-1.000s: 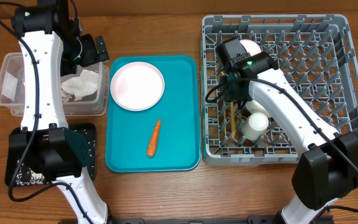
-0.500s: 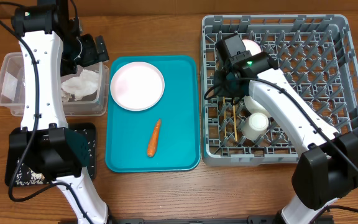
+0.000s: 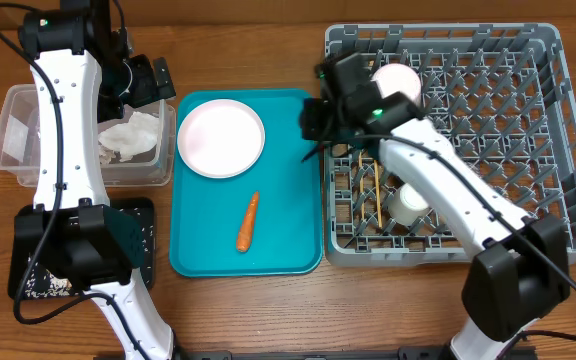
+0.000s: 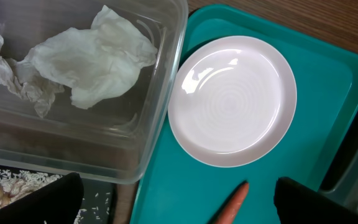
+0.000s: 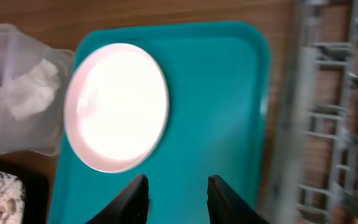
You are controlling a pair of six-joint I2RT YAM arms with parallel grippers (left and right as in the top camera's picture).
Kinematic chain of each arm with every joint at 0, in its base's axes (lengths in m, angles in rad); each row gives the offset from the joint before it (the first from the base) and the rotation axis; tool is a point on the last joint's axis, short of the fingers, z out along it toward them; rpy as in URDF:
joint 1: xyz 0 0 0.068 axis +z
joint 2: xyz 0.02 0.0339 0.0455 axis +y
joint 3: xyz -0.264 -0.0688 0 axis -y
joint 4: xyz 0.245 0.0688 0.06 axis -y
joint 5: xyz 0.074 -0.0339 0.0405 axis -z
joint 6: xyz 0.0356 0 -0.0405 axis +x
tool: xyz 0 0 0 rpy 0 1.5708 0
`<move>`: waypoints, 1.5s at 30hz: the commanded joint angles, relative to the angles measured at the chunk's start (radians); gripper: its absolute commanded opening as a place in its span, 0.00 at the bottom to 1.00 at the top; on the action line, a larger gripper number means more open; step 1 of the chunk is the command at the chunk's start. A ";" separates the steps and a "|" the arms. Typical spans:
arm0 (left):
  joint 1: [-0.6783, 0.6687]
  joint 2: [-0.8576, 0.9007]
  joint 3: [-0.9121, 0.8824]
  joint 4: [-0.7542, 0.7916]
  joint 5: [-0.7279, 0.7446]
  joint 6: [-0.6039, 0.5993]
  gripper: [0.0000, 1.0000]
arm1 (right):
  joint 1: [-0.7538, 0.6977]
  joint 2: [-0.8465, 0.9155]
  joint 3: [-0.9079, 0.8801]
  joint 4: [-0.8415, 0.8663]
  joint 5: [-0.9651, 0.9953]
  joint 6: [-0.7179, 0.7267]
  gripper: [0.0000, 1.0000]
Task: Sort waste into correct bins and load items into the dishwasher
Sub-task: 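Move the right gripper to the white plate's edge and grasp it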
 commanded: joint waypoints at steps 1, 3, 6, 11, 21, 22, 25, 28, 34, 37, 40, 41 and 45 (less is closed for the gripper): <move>0.000 0.013 0.018 -0.005 0.011 0.012 1.00 | 0.057 0.047 0.006 0.070 0.035 0.015 0.34; 0.000 0.013 0.018 -0.005 0.011 0.012 1.00 | 0.086 0.075 0.006 0.116 0.073 0.015 0.35; 0.000 0.013 0.018 -0.005 0.011 0.012 1.00 | 0.125 0.131 0.006 0.195 0.172 0.014 0.39; 0.000 0.013 0.018 -0.005 0.011 0.012 1.00 | 0.149 0.242 0.006 0.313 0.243 0.014 0.51; 0.000 0.013 0.018 -0.005 0.011 0.012 1.00 | 0.149 0.412 0.006 0.431 0.242 0.014 0.52; 0.000 0.013 0.018 -0.005 0.011 0.012 1.00 | 0.149 0.420 0.006 0.435 0.242 0.014 0.52; 0.000 0.013 0.018 -0.005 0.011 0.012 1.00 | 0.150 0.436 0.006 0.448 0.241 0.014 0.51; 0.000 0.013 0.018 -0.005 0.011 0.012 1.00 | 0.150 0.439 0.006 0.450 0.238 0.014 0.34; 0.000 0.013 0.018 -0.005 0.011 0.012 1.00 | 0.150 0.439 0.006 0.446 0.238 0.014 0.18; 0.000 0.013 0.018 -0.005 0.011 0.012 1.00 | 0.150 0.439 0.006 0.446 0.238 0.014 0.19; 0.000 0.013 0.018 -0.005 0.011 0.012 1.00 | 0.150 0.433 0.007 0.446 0.238 0.014 0.15; 0.000 0.013 0.018 -0.005 0.011 0.012 1.00 | 0.150 0.427 0.007 0.446 0.239 0.014 0.12; 0.000 0.013 0.018 -0.005 0.011 0.012 1.00 | 0.138 0.355 0.007 0.443 0.240 0.014 0.05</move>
